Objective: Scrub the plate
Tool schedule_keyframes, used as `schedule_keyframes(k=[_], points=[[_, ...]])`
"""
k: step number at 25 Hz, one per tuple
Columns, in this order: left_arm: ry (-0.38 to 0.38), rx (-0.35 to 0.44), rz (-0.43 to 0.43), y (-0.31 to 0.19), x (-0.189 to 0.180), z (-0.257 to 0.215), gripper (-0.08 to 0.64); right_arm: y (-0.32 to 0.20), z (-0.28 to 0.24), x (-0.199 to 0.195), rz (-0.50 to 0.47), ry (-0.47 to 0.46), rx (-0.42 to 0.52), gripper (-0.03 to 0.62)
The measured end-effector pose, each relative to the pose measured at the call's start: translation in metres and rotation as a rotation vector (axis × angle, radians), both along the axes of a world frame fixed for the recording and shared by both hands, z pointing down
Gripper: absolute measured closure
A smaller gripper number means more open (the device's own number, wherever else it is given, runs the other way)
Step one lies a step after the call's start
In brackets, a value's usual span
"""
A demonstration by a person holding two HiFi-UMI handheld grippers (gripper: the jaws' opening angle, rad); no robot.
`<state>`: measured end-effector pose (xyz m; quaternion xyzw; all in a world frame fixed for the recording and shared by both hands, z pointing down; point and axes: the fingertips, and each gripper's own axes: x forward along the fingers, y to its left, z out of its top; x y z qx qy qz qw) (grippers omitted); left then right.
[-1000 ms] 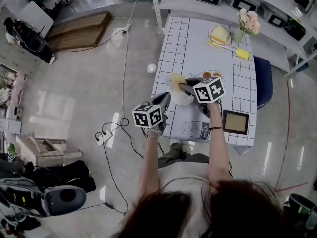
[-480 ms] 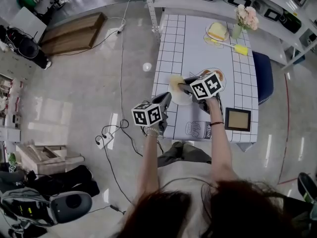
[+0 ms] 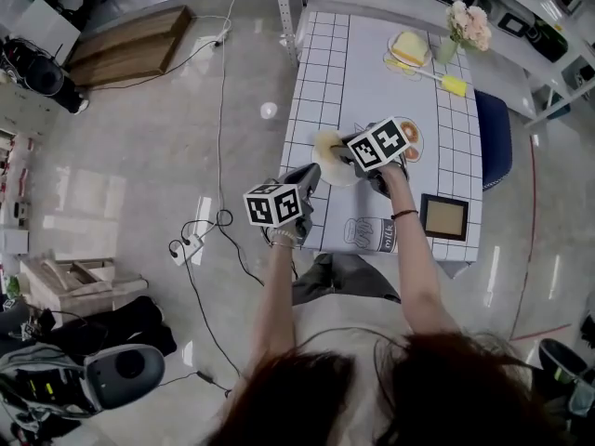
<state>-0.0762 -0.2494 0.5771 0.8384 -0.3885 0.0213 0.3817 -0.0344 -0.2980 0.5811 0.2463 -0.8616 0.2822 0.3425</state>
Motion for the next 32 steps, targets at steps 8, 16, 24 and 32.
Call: schedule_keyframes(k=[8, 16, 24, 32], points=[[0.026, -0.032, -0.043, -0.004, 0.003, 0.004, 0.549, -0.008, 0.006, 0.004, -0.030, 0.038, -0.056, 0.512], [0.025, -0.055, -0.057, -0.002, 0.007, 0.011, 0.549, -0.009, 0.016, -0.002, -0.066, 0.064, -0.106, 0.512], [0.041, -0.071, -0.075, -0.001, 0.010, 0.014, 0.549, -0.011, 0.022, -0.003, -0.077, 0.079, -0.128, 0.512], [0.052, -0.059, -0.083, -0.001, 0.009, 0.010, 0.549, -0.014, 0.022, -0.007, -0.070, 0.075, -0.151, 0.512]])
